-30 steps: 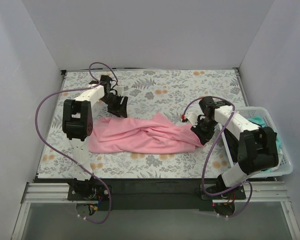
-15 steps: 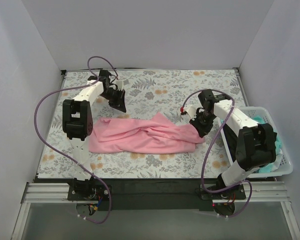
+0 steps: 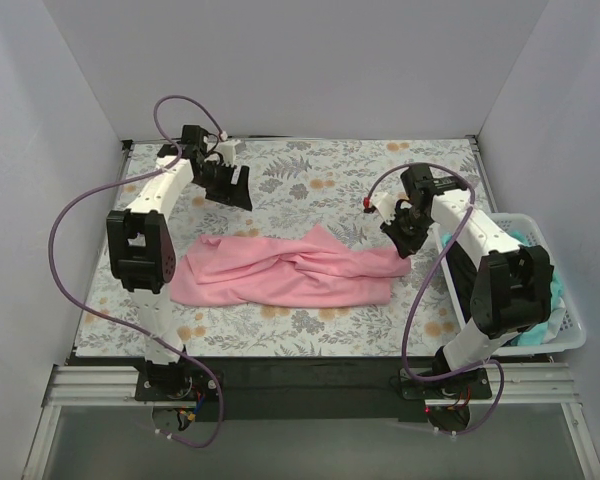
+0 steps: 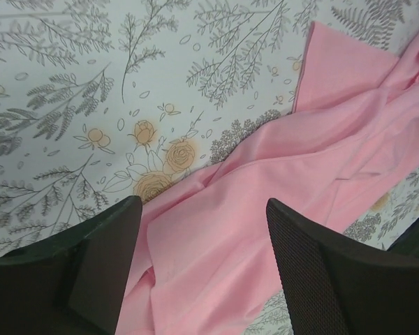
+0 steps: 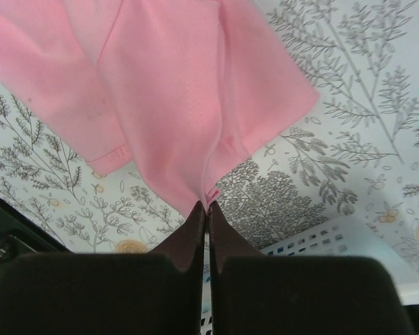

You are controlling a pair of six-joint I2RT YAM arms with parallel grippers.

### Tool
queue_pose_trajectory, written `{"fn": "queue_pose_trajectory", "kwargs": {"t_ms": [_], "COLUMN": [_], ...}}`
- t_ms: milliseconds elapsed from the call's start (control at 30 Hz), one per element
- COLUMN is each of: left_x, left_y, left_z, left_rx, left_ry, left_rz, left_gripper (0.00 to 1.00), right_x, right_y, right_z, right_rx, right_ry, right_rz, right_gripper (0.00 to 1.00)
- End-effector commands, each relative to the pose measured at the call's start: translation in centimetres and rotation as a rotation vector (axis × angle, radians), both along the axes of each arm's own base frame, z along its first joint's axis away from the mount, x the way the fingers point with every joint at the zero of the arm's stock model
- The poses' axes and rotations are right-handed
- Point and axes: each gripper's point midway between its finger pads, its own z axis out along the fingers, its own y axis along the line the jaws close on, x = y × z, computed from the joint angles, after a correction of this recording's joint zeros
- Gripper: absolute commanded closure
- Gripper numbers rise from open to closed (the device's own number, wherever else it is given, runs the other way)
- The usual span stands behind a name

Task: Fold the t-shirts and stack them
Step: Flatten the tshirt out

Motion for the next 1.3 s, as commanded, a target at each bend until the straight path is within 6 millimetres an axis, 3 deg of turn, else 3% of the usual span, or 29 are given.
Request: {"fn": "queue_pose_trajectory", "kwargs": {"t_ms": [0, 233, 367, 467, 500, 567, 633, 667, 700, 733, 833, 867, 900, 933, 967, 1000, 1033, 1067, 1100, 1133, 1167, 1200, 1267], "left_x": [-1.8, -4.6, -6.2, -6.6, -6.5, -5.5, -4.8, -3.8, -3.1, -2.3, 0.7, 1.5, 1.7, 1.2, 0.9, -1.0, -2.2, -5.0, -8.8, -10.5, -12.4, -14.8, -15.7], "left_y": [0.0, 1.2, 0.7, 0.0, -0.3, -0.9, -2.0, -2.4, -2.6, -2.5, -1.8, -1.5, -1.1, -0.7, -0.5, -0.2, 0.2, 0.1, 0.6, 1.3, 2.1, 3.2, 4.4], "left_z": [-3.3, -8.2, -9.8, -10.0, -9.7, -8.6, -6.7, -5.6, -4.2, -3.4, 0.5, 2.0, 3.1, 5.6, 6.2, 4.7, 4.3, 5.3, 1.8, 0.8, 1.5, -1.2, -1.3], "left_rx": [0.058, 0.196, 0.229, 0.206, 0.190, 0.152, 0.086, 0.065, 0.043, 0.036, 0.017, 0.003, -0.010, -0.023, -0.011, 0.012, 0.047, 0.044, 0.058, 0.103, 0.153, 0.169, 0.215], "left_ry": [0.114, 0.253, 0.306, 0.326, 0.323, 0.280, 0.232, 0.188, 0.142, 0.108, -0.054, -0.112, -0.152, -0.249, -0.302, -0.292, -0.347, -0.385, -0.321, -0.376, -0.431, -0.379, -0.429], "left_rz": [0.027, 0.050, 0.033, 0.026, 0.023, 0.018, -0.004, -0.008, -0.004, 0.009, 0.024, 0.019, 0.010, -0.044, -0.077, -0.127, -0.229, -0.325, -0.415, -0.531, -0.543, -0.539, -0.514], "left_gripper": [0.28, 0.28, 0.27, 0.27, 0.32, 0.39, 0.55, 0.66, 0.89, 1.00, 1.00, 1.00, 1.00, 1.00, 1.00, 1.00, 1.00, 1.00, 0.99, 0.96, 0.88, 0.81, 0.66], "right_x": [-1.6, -2.4, -2.6, -2.6, -2.5, -2.3, -1.6, -1.4, -0.9, -0.4, 2.5, 3.9, 4.4, 4.5, 3.9, 3.3, 2.5, 1.6, -0.7, -1.8, -2.9, -5.1, -6.6], "right_y": [-0.2, -0.2, -0.1, 0.0, 0.1, 0.1, 0.1, 0.2, 0.1, 0.1, 0.0, 0.0, -0.3, -0.6, -0.8, -0.8, -0.9, -0.9, -1.1, -1.3, -1.3, -1.5, -1.4], "right_z": [0.4, -0.4, -0.8, -1.0, -1.1, -1.0, -0.7, -0.5, -0.4, -0.1, 2.1, 3.7, 4.3, 4.9, 5.3, 5.2, 4.8, 4.5, 3.0, 2.3, 2.1, 0.2, -0.8], "right_rx": [0.008, 0.009, 0.016, 0.018, 0.020, 0.018, 0.016, 0.016, 0.009, 0.006, 0.007, 0.016, 0.013, 0.011, 0.006, 0.008, 0.005, 0.007, -0.009, -0.018, -0.021, -0.036, -0.036], "right_ry": [0.014, 0.044, 0.062, 0.070, 0.072, 0.071, 0.054, 0.047, 0.037, 0.024, -0.058, -0.107, -0.130, -0.143, -0.153, -0.155, -0.146, -0.135, -0.097, -0.078, -0.081, -0.022, 0.004], "right_rz": [0.012, 0.011, 0.009, 0.011, 0.010, 0.011, 0.011, 0.012, 0.012, 0.008, -0.013, -0.015, -0.019, -0.014, 0.021, 0.035, 0.054, 0.070, 0.111, 0.130, 0.150, 0.183, 0.202], "right_gripper": [0.99, 0.99, 0.99, 0.99, 0.99, 0.99, 0.99, 0.99, 0.99, 0.99, 0.99, 0.99, 0.99, 0.99, 0.99, 0.99, 0.99, 0.99, 0.99, 0.99, 0.99, 0.99, 0.99]}}
